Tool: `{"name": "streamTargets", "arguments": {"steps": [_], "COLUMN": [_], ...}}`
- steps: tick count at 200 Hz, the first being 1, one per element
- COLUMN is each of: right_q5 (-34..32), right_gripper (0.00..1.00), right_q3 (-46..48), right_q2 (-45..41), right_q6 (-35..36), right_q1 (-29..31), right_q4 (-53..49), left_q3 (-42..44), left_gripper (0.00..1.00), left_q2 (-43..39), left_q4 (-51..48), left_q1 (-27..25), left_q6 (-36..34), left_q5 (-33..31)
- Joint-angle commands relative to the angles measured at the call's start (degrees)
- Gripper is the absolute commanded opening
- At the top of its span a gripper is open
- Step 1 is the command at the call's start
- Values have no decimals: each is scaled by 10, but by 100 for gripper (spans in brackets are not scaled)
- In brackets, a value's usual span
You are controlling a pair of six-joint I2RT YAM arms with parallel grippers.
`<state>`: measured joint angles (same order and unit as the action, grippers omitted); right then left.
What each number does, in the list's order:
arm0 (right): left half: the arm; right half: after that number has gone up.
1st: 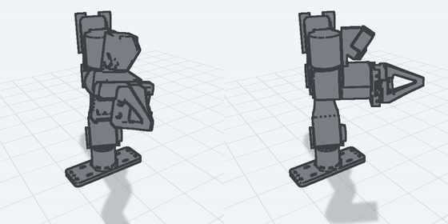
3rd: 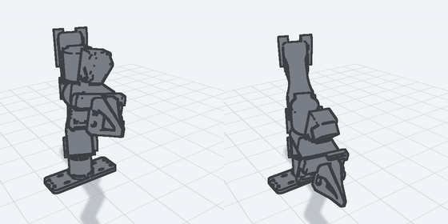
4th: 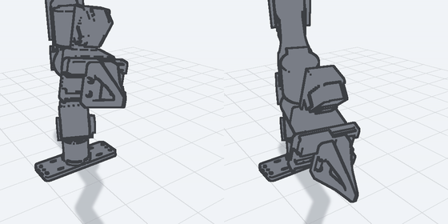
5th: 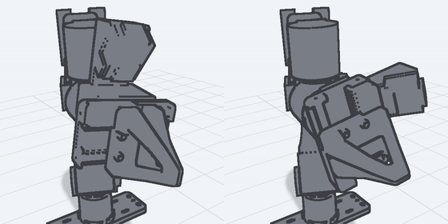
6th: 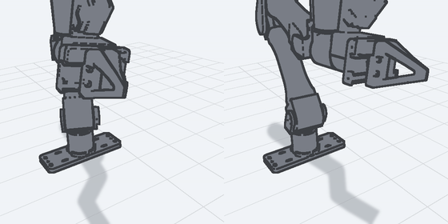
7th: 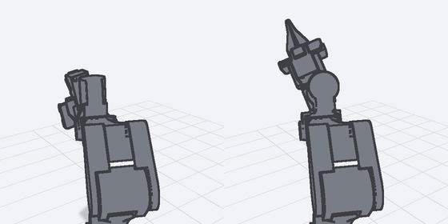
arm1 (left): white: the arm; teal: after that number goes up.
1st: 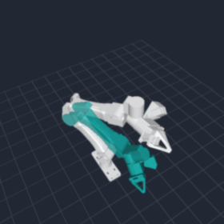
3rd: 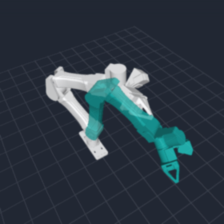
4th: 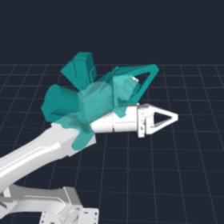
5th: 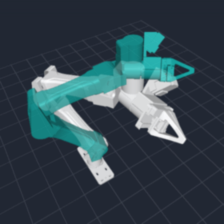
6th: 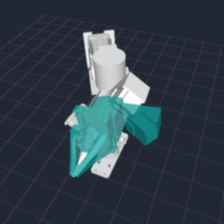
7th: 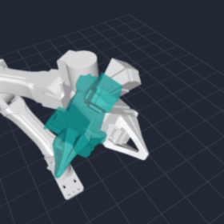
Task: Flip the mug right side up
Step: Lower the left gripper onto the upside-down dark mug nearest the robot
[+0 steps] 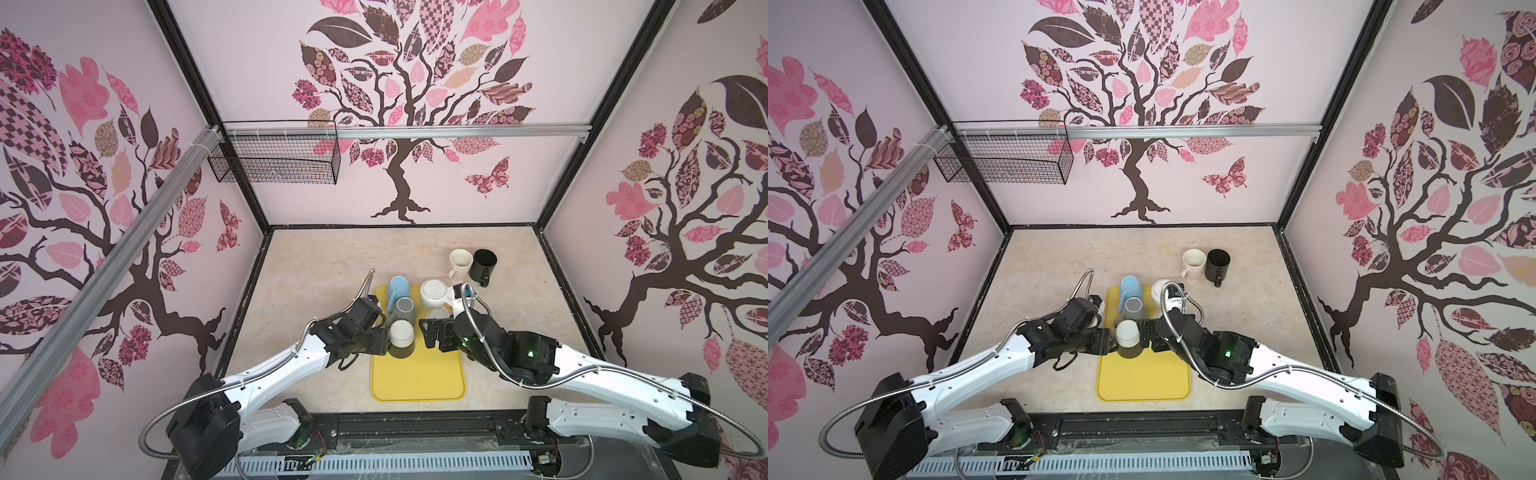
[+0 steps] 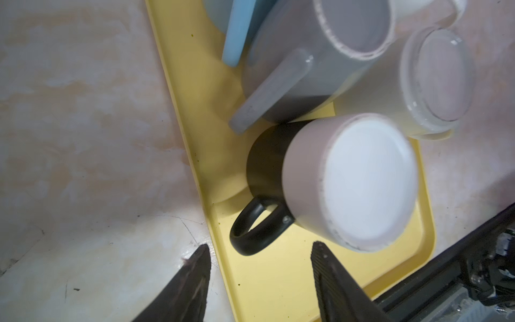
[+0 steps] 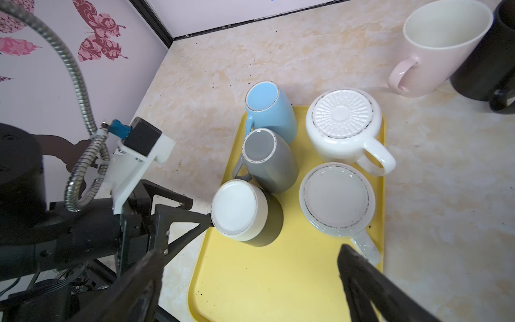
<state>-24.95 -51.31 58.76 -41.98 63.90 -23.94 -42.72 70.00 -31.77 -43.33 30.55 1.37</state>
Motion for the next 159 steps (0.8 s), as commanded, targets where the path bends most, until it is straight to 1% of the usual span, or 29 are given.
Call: {"name": "streamTargets", "arguments": {"steps": [1, 29, 53, 69, 132, 159], "right_q5": [-12, -12, -11, -9, -9, -7], "right_gripper": [98, 98, 98, 98, 98, 98], "right_q3": [5, 10, 11, 10, 10, 9], "right_q2": [-15, -18, -15, -11, -7, -5], "right_q6": [3, -2, -2, 0, 2, 2], "right_q1": [-1, 0, -1, -1, 0, -1], "right_q4": [5, 6, 13, 17, 24, 25], "left_q3": [20, 30, 29, 28, 32, 37], "left_gripper": [60, 59, 62, 64, 64, 64], "left_q2": [8, -20, -31, -29, -11, 10], "left_q4": [3, 6, 6, 14, 53, 85], "left_q1": [0, 0, -1, -5, -9, -9], "left_q6": [-9, -8, -18, -24, -44, -50], "left_q5": [8, 14, 18, 26, 40, 62]}}
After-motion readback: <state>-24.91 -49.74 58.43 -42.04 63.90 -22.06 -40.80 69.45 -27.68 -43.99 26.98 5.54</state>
